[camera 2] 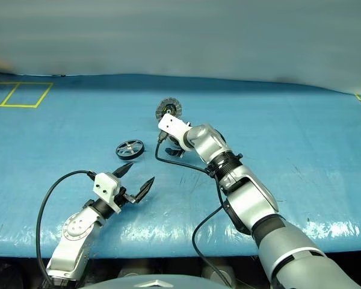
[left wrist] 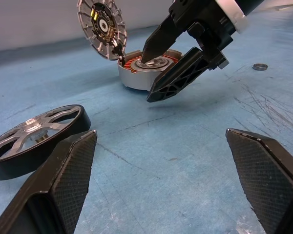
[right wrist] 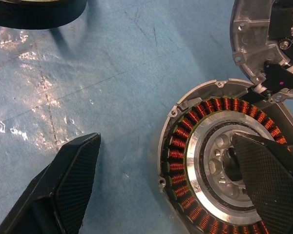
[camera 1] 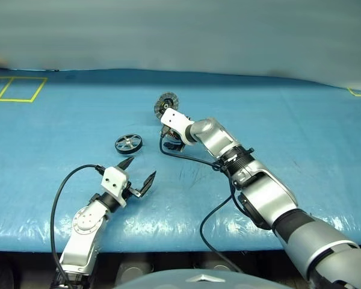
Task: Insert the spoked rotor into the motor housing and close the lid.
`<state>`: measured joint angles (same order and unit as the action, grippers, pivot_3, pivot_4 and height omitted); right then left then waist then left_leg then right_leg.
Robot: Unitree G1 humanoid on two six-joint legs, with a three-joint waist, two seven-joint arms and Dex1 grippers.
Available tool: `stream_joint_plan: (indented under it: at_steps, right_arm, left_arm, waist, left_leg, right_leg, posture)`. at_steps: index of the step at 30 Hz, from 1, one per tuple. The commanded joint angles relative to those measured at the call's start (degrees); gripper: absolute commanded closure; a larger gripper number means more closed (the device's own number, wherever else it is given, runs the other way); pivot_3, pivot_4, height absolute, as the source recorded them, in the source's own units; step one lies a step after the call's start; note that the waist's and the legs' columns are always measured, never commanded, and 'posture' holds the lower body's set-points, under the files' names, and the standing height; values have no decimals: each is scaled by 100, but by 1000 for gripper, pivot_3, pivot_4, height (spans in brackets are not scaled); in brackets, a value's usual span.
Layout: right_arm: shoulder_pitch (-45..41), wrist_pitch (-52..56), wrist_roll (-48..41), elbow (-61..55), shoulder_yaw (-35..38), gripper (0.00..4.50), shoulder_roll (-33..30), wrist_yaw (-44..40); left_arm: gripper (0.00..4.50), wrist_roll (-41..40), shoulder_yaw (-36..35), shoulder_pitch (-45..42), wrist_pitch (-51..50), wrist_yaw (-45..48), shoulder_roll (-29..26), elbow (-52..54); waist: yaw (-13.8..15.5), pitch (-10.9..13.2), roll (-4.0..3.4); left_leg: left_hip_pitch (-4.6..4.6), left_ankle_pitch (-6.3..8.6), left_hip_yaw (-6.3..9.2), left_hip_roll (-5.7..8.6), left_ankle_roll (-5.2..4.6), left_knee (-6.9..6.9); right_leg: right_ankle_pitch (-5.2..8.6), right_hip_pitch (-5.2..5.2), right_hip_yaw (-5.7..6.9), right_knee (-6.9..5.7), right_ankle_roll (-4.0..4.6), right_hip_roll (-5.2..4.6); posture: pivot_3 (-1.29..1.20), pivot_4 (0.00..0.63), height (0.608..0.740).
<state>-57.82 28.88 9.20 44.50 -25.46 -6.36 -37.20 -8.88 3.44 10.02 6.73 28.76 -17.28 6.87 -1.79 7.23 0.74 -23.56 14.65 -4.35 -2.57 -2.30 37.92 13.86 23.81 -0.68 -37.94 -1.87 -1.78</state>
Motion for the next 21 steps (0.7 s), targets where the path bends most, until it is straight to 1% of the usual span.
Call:
stream_joint_plan:
  at_steps: [1,6,9,17,21]
  right_arm:
    - [-16,51,53,66,148,12,-55,-10]
    - [217,-98,-309,-586,484,12,-84,-327]
    - [277,-108,-370,-828,631,12,-80,-251]
    - [251,-103,-245,-504,714,12,-81,4]
    - [263,-45,-119,-295,526,12,-106,-114]
  left_arm:
    - [3,31,-23,-45,146,-20,18,36]
    - [3,27,-46,-61,159,-38,27,-7]
    - [3,23,-52,-74,151,-31,22,-32]
    - [3,27,-44,-129,139,-21,21,-45]
    - [3,27,-56,-119,127,-34,17,-24]
  waist:
    - [14,0,0]
    - [23,0,0]
    - [11,5,-7]
    - [-14,7,-10]
    - [-24,8,-11]
  left_leg:
    - [0,0,0,0,0,0]
    - [-3,1,1,3,-1,-2]
    - [-5,1,1,3,-2,-4]
    - [-5,1,-1,3,-2,-5]
    - [-5,1,-2,3,-2,-5]
  right_leg:
    - [0,0,0,0,0,-7]
    - [0,1,5,4,0,-20]
    - [0,4,5,3,-1,-20]
    - [-1,5,4,3,-1,-17]
    - [-1,5,4,3,-2,-17]
  posture:
    - [0,150,740]
    - [0,150,740]
    - [0,150,740]
    - [0,150,740]
    - [0,150,740]
